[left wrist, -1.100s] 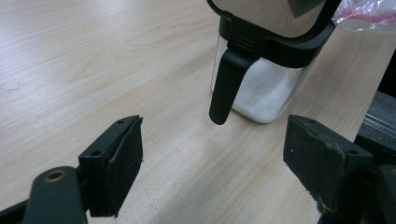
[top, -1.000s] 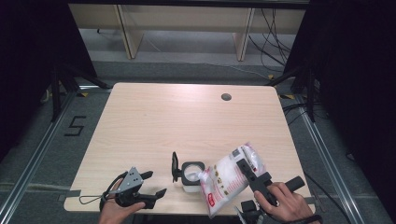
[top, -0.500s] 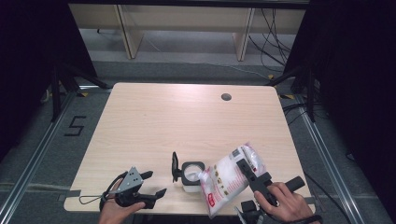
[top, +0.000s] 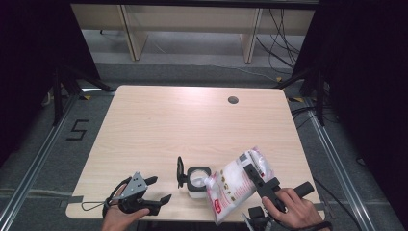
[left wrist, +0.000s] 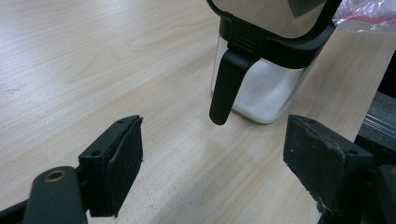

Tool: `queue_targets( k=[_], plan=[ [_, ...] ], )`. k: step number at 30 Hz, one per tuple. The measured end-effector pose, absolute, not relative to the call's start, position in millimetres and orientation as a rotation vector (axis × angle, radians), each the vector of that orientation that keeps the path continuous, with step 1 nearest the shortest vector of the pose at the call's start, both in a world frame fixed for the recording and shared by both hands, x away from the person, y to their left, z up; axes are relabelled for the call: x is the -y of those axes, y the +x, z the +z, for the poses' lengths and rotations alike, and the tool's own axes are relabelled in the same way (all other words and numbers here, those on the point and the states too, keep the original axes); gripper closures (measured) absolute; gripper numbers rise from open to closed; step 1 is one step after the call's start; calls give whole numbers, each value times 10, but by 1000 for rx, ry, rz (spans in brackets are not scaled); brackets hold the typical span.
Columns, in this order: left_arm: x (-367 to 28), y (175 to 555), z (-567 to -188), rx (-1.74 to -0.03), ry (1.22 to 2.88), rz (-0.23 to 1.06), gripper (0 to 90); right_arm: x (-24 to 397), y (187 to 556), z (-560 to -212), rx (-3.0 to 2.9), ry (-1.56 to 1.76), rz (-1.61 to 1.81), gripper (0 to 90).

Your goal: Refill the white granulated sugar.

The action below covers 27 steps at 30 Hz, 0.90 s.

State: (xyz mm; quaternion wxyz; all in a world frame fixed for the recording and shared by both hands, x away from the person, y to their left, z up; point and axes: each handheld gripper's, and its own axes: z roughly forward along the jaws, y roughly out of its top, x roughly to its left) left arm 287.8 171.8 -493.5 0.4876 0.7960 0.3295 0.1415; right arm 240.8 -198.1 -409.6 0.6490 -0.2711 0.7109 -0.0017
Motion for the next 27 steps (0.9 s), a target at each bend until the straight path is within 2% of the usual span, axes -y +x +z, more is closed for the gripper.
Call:
queue_targets(
  k=[27],
  plan=[
    [-1740, 2897, -4933, -775, 1969, 363, 193, 1987, 2414, -4096, -1621, -609, 2, 568]
  ],
)
